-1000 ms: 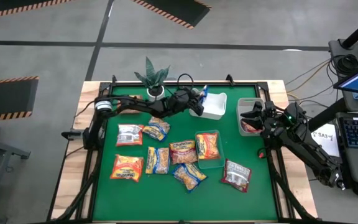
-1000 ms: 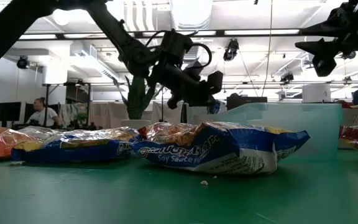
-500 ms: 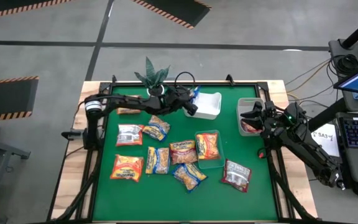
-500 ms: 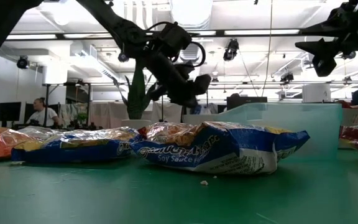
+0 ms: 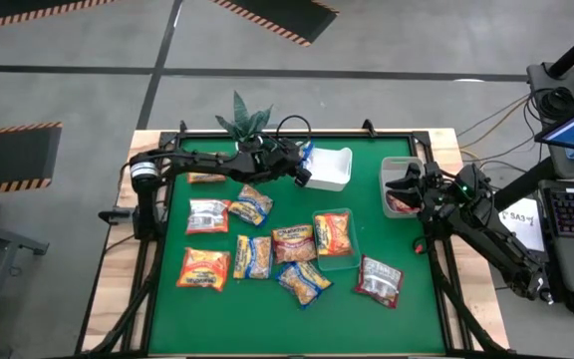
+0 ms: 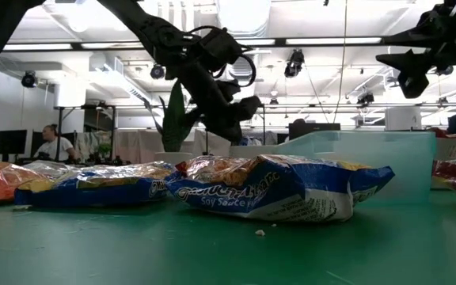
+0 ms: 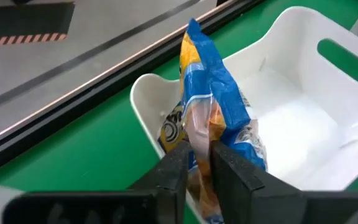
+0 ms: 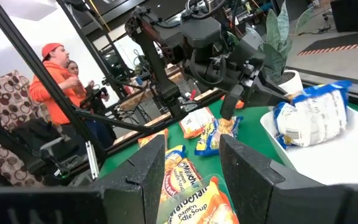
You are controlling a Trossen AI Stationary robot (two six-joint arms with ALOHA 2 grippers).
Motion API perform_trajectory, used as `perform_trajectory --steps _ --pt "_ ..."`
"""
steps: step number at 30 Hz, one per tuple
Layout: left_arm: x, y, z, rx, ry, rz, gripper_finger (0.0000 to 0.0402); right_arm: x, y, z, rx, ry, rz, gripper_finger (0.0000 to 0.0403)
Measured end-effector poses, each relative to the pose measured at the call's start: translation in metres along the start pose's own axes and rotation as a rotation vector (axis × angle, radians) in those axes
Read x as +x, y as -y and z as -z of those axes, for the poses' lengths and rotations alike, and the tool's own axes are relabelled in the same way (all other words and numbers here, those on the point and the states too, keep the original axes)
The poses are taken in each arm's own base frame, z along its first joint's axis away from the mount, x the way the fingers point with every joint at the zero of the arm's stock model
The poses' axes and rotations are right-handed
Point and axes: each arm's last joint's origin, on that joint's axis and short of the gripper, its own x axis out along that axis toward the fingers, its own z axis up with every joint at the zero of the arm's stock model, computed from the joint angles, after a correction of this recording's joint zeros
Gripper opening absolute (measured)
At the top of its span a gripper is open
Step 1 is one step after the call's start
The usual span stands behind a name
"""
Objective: Sort Maruchan noodles
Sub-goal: Put the blue noodle pack into the white bin
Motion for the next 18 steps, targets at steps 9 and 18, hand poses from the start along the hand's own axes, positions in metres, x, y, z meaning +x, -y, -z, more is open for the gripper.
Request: perform_trajectory --steps 9,18 --pt "-0.015 -0.006 -0.002 0.021 -0.059 -0.023 0.0117 0.000 0.000 0.000 0.002 -0.001 0.001 0.0141" --pt "-0.045 -0.015 -0.015 0.100 -0.074 -0.015 0.0135 0.000 0.000 0.000 0.011 -0.002 0.002 0.0141"
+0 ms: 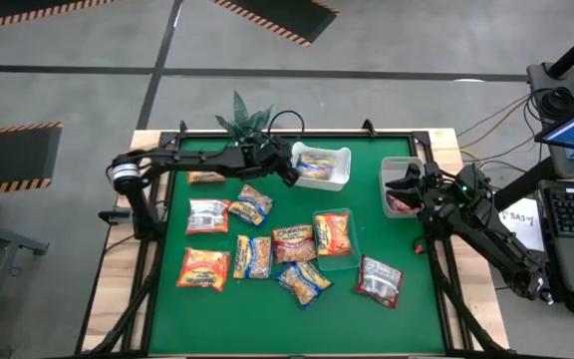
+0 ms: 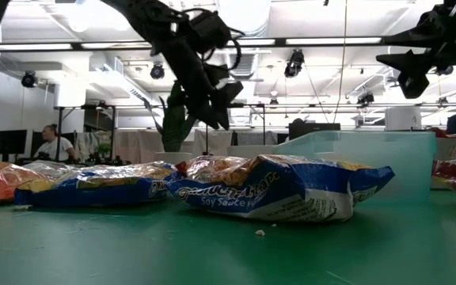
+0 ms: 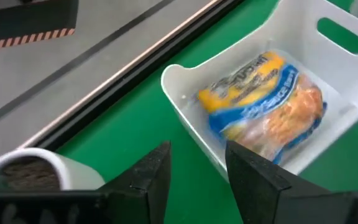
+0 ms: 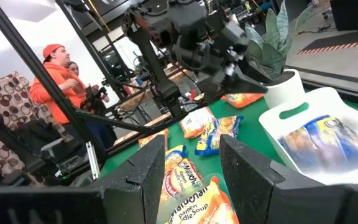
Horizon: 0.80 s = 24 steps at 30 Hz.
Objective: Sort Maruchan noodles
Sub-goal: Put the blue noodle pack into the white bin
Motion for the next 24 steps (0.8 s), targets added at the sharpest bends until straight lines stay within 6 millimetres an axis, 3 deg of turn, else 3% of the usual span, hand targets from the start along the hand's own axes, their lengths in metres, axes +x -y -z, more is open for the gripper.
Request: perform_trajectory --steps 6,11,18,24 --pt "-0.039 0.001 -0.001 0.139 -0.080 0.227 0.0135 0.000 0.001 0.001 0.015 -0.007 0.008 0.0141" --pt "-0.061 0.009 0.021 0.224 -0.316 0.405 0.0135 0.000 0.001 0.001 0.032 -0.010 0.010 0.0141" --pt "-0.068 0.009 0.054 0.206 -0.565 0.254 0.0142 0.000 0.001 0.002 0.050 -0.012 0.012 0.0141" --pt "-0.063 0.000 0.071 0.199 -0.596 0.104 0.0185 0.000 0.002 0.003 0.060 -0.022 0.018 0.0141"
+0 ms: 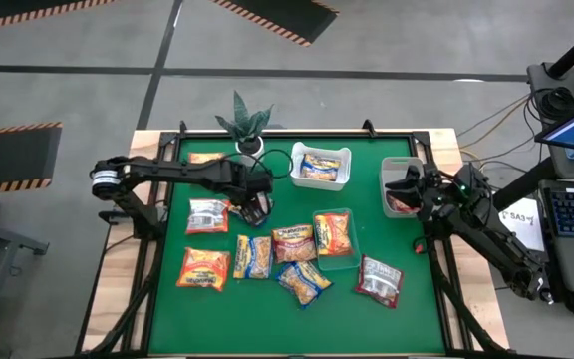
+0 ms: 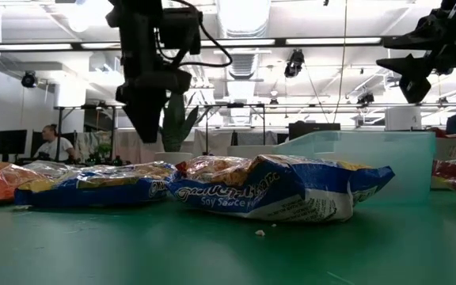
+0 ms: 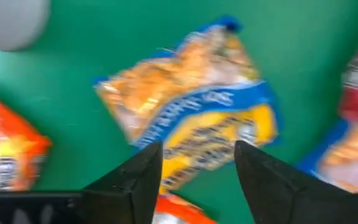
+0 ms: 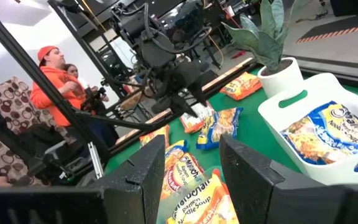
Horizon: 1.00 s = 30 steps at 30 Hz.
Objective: Sort Maruchan noodles
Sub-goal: Put the blue noodle pack into the white bin
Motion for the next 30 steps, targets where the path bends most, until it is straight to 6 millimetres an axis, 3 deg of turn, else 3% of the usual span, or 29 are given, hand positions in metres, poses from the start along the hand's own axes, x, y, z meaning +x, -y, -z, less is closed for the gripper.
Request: perform_trajectory --steps 7,23,27,30 --pt "0.014 -0.007 0.014 0.105 0.033 -0.121 0.0220 0.000 0.001 0.002 0.002 -0.012 0.007 0.0141" --pt "0.053 -0.015 0.044 0.064 0.254 -0.067 0.0215 0.000 0.001 0.002 -0.002 -0.012 0.008 0.0141" --pt "0.059 -0.015 0.046 0.058 0.293 -0.078 0.0203 0.000 0.001 0.002 -0.002 -0.012 0.008 0.0141" --pt "0.060 -0.014 0.046 0.069 0.296 -0.077 0.0173 0.000 0.001 0.002 -0.002 -0.012 0.007 0.0141"
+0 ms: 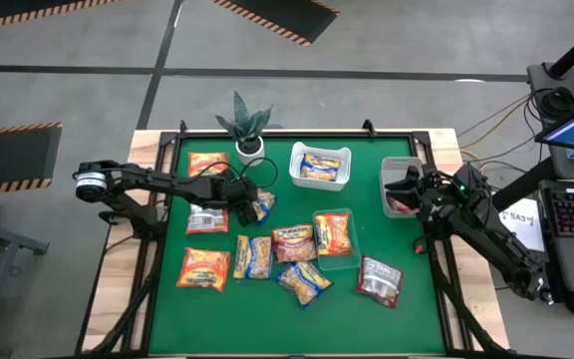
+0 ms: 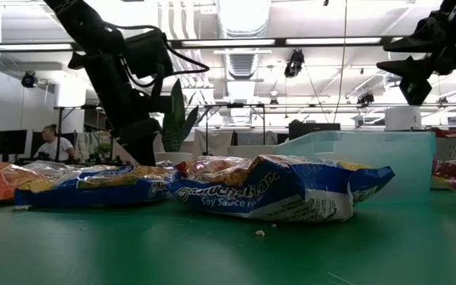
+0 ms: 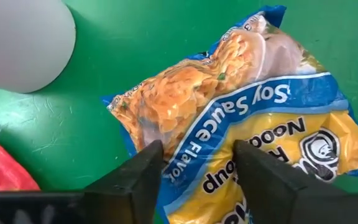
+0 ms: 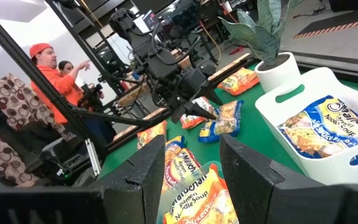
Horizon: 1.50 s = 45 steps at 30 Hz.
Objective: Sort Maruchan noodles
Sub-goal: Put the blue noodle pack into the white bin
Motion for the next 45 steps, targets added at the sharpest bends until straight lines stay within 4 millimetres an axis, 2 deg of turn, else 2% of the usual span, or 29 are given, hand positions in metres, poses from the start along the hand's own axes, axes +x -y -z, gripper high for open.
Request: perform_trajectory --steps 9,13,18,24,29,34,39,45 --pt "-0.004 0.000 -0.006 0.023 0.006 0.011 0.0018 0.000 0.000 0.000 0.000 0.000 0.000 0.0141" --pt "-0.012 0.003 -0.019 0.034 0.044 0.060 0.0013 0.000 0.000 0.000 0.000 0.000 0.000 0.0141" --pt "-0.030 0.008 -0.051 0.056 0.190 0.117 0.0006 0.000 0.000 0.000 0.000 0.000 0.000 0.0141" --pt "-0.058 0.011 -0.096 0.056 0.476 0.226 0.0004 0.000 0.000 0.000 -0.001 0.000 -0.001 0.0141" --pt "-0.074 0.007 -0.128 -0.017 0.681 0.226 0.0003 0.000 0.000 0.000 -0.001 0.000 -0.001 0.0141" --pt "-0.060 0.007 -0.153 -0.099 0.698 0.114 0.0002 0.000 0.000 0.000 -0.001 0.001 -0.001 0.0141" --pt "-0.031 0.014 -0.179 -0.125 0.646 0.094 0.0002 0.000 0.000 0.000 -0.001 0.001 -0.001 0.0141" --pt "0.005 0.024 -0.200 -0.111 0.544 0.067 0.0002 0.000 0.000 0.000 -0.001 0.000 -0.001 0.0141"
